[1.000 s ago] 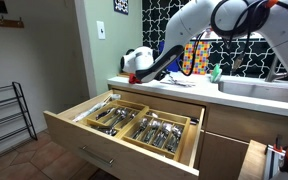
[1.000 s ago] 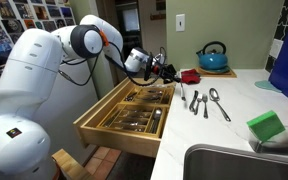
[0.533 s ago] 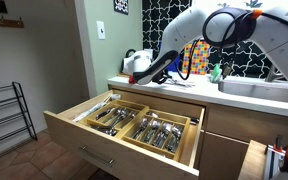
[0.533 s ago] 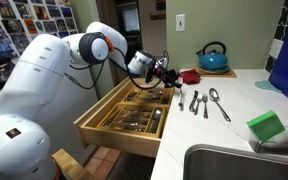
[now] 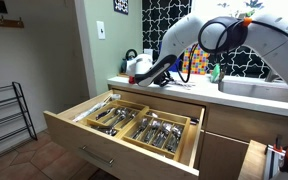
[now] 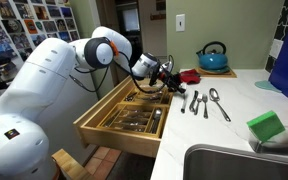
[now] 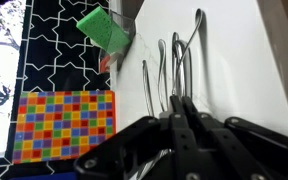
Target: Remove one silver fork from the right side of the open drawer and put it on the counter.
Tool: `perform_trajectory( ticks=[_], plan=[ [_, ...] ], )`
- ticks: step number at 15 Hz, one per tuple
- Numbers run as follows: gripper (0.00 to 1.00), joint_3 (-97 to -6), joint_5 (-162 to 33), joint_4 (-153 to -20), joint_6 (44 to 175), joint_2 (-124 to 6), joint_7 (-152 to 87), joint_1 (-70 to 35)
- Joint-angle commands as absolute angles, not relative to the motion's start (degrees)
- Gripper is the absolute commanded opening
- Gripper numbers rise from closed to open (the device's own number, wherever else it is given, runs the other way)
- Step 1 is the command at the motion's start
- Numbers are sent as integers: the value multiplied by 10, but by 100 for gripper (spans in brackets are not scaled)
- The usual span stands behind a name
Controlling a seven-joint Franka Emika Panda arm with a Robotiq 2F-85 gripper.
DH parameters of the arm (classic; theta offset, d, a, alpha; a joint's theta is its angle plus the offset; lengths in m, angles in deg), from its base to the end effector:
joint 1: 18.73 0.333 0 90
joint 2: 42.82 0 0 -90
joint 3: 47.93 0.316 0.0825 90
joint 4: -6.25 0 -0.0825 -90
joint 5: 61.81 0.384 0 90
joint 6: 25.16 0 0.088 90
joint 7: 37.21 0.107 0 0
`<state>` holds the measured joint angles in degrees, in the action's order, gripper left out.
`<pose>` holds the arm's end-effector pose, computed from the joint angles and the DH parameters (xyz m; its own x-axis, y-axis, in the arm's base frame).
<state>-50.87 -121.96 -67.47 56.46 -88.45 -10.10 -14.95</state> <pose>0.6949 -0.0835 0.2964 0.9397 -0.3162 -0.1303 0.0116 -0.3512 0.9362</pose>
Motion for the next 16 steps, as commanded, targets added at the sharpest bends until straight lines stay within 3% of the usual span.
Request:
perform_trajectory(
  ticks=[1,9,16],
  plan=[
    [7,-516,-1205,-647,570,-903,-120,-155],
    [7,-520,-1202,-617,574,-920,-139,-163],
    [12,-521,-1198,-593,581,-937,-164,-163]
  ],
)
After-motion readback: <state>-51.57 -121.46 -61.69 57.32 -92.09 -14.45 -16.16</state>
